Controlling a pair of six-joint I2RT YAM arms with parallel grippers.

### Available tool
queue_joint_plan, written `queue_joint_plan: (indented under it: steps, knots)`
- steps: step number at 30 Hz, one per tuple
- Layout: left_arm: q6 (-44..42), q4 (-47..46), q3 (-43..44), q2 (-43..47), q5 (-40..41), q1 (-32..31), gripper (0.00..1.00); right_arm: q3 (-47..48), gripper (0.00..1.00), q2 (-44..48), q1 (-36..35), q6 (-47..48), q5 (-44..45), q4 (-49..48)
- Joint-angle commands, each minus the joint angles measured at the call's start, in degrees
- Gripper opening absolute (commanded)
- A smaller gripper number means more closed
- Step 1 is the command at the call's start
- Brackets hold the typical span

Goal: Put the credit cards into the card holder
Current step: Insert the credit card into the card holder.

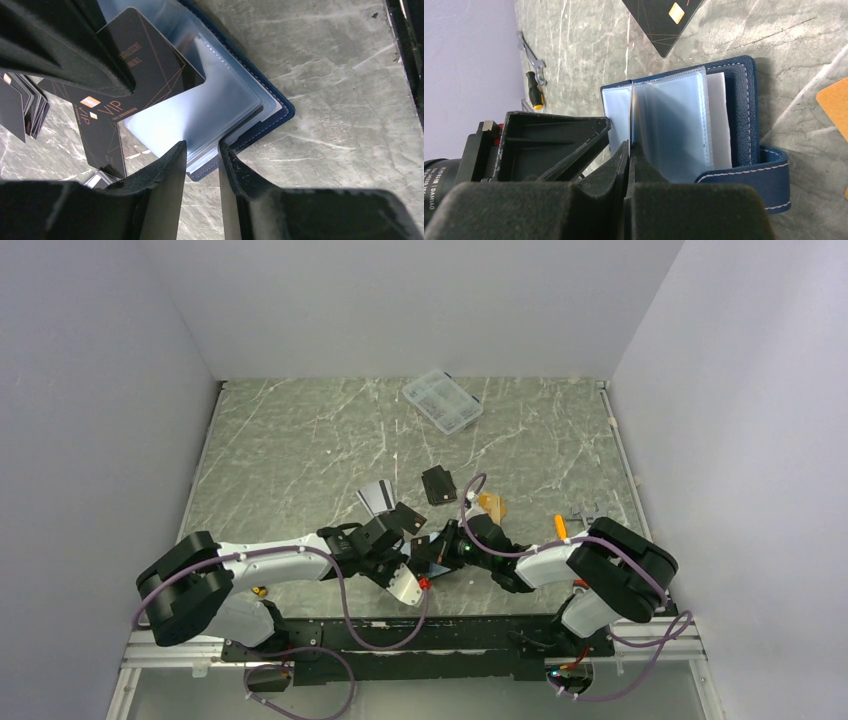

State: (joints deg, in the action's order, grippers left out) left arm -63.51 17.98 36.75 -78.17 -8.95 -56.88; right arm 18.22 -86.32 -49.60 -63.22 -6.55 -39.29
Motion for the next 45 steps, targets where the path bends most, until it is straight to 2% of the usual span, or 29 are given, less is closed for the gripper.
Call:
queue_joint_plan:
  steps: [1,10,27,45]
  knots:
    - [-3.8,-0.5,-2.0,-1.0,0.0,-1.0,0.35,0.4,0.0,0.7,0.1,0.9,0.5,-3.1]
    - [-4.3,-0.8,-3.1,-0.6,1.1,-1.5,0.34,-0.6,0.0,4.2,1.5,2.2,3.7,-3.1]
    - [-3.3,0.8,-2.2,-0.9,1.3,-1.7,0.29,-4.9,0.0,0.0,2.7,1.0,3.6,-11.0]
    - [-3.0,1.9,-1.4,-1.3,1.5,-1.7,0.27,-6.7,0.0,-2.1,3.1,0.2,3.4,-15.2]
